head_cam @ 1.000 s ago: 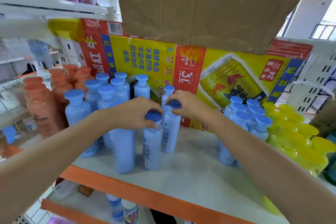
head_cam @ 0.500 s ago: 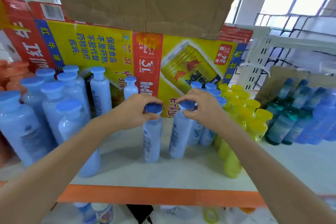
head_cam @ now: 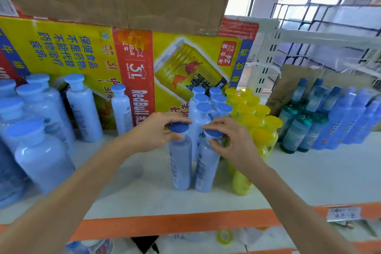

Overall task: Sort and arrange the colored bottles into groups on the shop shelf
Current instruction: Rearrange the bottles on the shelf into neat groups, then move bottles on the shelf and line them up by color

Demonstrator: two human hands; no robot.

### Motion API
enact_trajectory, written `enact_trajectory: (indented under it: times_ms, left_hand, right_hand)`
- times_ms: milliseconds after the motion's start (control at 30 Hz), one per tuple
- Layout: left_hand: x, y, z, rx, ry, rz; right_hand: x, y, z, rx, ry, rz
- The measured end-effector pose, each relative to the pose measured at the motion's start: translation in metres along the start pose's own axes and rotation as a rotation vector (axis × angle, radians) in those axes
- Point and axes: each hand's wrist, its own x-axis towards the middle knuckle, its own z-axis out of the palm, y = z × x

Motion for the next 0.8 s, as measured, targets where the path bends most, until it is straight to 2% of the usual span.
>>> enact_trajectory:
  times_ms: [133,200,300,400,500,667,800]
  left_hand:
    - [0.0,-0.003,0.008,-0.107,-0.004,0.046]
    - [-0.003,-0.005,0.019,-0.152,0.022,0.079]
    - [-0.008,-0.014,0.037,-0.223,0.104,0.088]
    - [-0.011,-0.02,0.051,-0.296,0.227,0.079]
    - [-0.014,-0.029,0.065,-0.362,0.304,0.069]
    - [-0.03,-0.047,0.096,-0.423,0.399,-0.087]
    - [-0.035,-0.049,0.106,-0.436,0.471,-0.112]
  right_hand:
    - [-0.007,0.004,0.014,0.153,0.059,-0.012]
    - [-0.015,0.007,0.018,0.283,0.058,0.039]
    - [-0.024,0.01,0.023,0.515,0.015,0.156]
    - [-0.03,0.015,0.027,0.649,-0.015,0.226]
    - [-0.036,0.024,0.033,0.689,-0.099,0.293]
    - [-0.056,0.043,0.047,0.649,-0.229,0.334]
    - [-0.062,0.049,0.054,0.624,-0.156,0.394]
